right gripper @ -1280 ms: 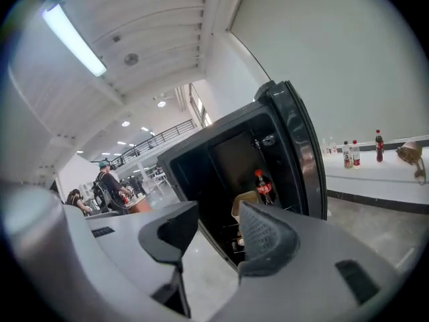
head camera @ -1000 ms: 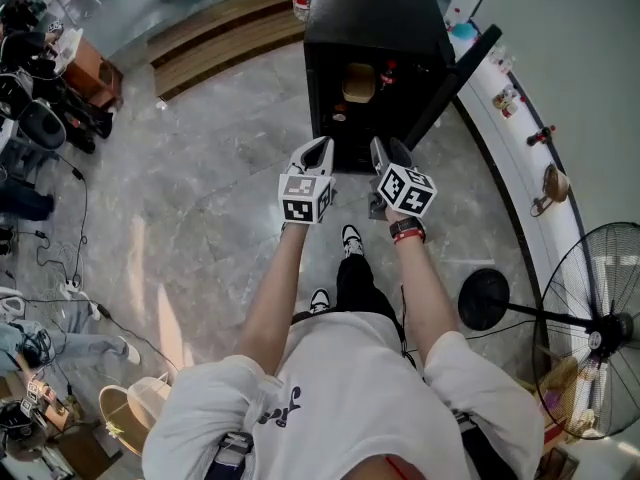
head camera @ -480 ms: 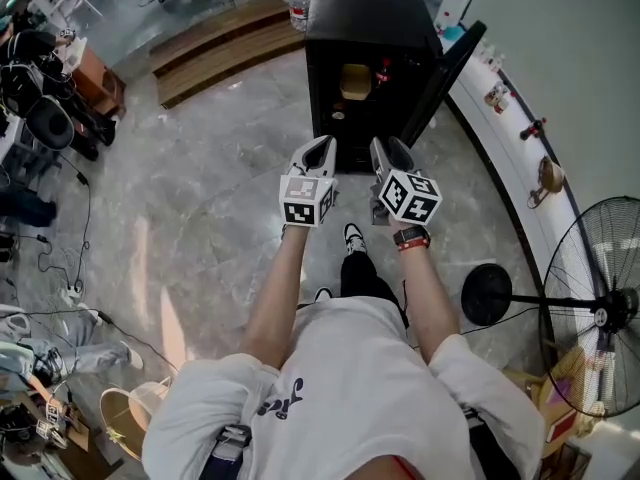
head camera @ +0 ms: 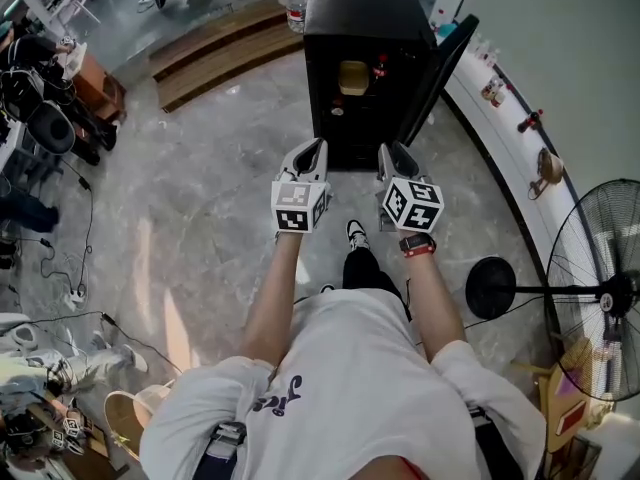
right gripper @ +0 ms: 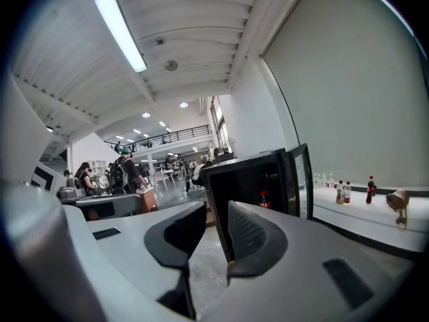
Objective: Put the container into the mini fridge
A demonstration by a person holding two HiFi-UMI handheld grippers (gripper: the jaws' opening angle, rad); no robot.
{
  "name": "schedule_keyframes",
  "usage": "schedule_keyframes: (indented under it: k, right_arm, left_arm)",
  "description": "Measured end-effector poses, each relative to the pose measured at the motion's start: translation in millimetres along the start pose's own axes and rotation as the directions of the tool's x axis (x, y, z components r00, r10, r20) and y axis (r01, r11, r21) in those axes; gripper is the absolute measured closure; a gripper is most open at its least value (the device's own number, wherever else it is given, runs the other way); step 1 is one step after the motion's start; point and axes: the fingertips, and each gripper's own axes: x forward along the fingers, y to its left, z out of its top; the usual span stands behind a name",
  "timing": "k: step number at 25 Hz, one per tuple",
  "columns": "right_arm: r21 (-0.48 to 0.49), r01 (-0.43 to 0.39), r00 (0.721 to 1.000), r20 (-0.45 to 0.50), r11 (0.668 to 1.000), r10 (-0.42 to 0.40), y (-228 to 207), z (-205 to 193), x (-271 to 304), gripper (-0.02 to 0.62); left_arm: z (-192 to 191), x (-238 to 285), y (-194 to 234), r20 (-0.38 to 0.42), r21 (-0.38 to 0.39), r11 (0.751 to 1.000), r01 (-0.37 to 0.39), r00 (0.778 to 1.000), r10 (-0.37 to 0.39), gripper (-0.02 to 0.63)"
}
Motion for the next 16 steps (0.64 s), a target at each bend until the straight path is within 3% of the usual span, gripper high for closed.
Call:
schedule_keyframes:
  k: [9, 16]
  right_arm:
    - [-0.014, 0.039, 0.999, 0.003, 0.999, -0.039, -6, -9, -15, 0.563]
    - [-0.043, 0.057, 0.998, 0.009, 0.997, -0.056, -8, 3, -17, 0.58]
  left_arm:
    - [-7, -15, -3, 0.008, 0.023, 1.0, 0.002, 1.0, -0.002, 0.588]
    - [1, -13, -1, 0.005, 0.018, 1.0, 0.004, 1.0, -0.004, 0.588]
